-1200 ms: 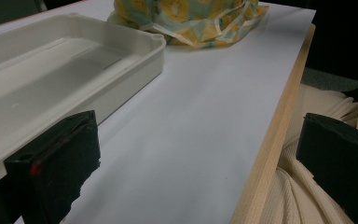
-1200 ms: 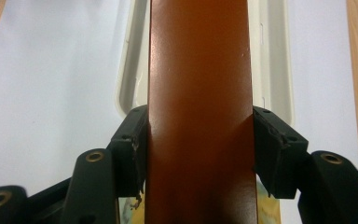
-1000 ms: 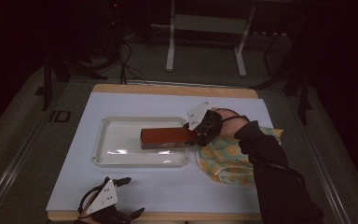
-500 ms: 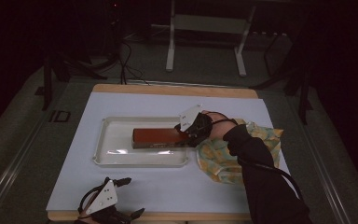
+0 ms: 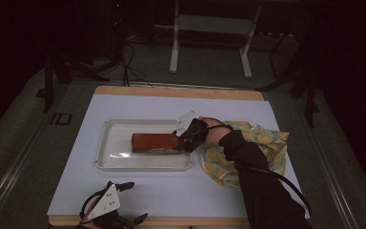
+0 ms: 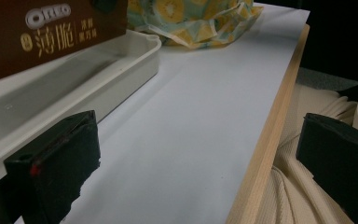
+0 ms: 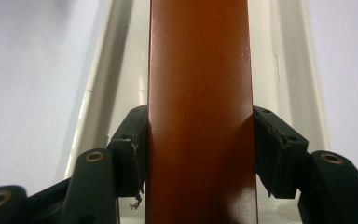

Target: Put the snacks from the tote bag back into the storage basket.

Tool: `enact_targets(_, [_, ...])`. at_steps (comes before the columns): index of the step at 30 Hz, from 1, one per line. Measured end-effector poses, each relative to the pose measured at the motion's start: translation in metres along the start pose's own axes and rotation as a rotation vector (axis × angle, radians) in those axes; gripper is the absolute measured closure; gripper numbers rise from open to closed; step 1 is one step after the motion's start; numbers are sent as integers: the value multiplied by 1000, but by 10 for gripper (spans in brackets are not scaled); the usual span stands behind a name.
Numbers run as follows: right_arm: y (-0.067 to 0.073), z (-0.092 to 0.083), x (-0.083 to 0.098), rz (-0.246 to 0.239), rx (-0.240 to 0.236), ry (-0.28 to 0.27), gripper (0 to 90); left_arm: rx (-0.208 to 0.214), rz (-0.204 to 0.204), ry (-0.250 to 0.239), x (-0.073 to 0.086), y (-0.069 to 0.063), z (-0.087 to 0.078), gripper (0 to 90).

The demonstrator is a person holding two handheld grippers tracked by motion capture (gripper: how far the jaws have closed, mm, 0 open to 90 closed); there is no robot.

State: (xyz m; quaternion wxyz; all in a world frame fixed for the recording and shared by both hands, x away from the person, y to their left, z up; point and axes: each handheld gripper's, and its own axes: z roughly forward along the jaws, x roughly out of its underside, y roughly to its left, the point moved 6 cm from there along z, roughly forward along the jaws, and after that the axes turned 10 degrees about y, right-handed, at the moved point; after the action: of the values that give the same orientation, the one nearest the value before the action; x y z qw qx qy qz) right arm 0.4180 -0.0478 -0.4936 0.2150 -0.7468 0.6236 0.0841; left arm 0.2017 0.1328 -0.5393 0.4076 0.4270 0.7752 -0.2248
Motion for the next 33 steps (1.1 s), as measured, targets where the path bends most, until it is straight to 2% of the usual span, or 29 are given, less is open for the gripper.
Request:
enact_targets(6, [-3, 16, 4, 2, -10, 38, 430, 4, -1, -3, 0, 0, 0, 0])
enact_targets(7, [-4, 21, 6, 2, -9, 58, 430, 4, 1, -3, 0, 0, 0, 0])
enact_targets(17, [-8, 35, 12, 20, -18, 98, 429, 8, 5, -1, 0, -1, 0, 0])
enact_targets(26, [-9, 36, 11, 41, -27, 109, 409, 15, 5, -4, 0, -1, 0, 0])
enact_targets(28, [-10, 36, 10, 69, -40, 108, 378, 18, 6, -7, -1, -2, 0, 0])
enact_targets(29, [-9, 36, 10, 72, -45, 101, 340, 22, 6, -13, -1, -2, 0, 0])
enact_targets(33, [-11, 31, 8, 72, -28, 98, 299, 26, 6, -9, -1, -2, 1, 0])
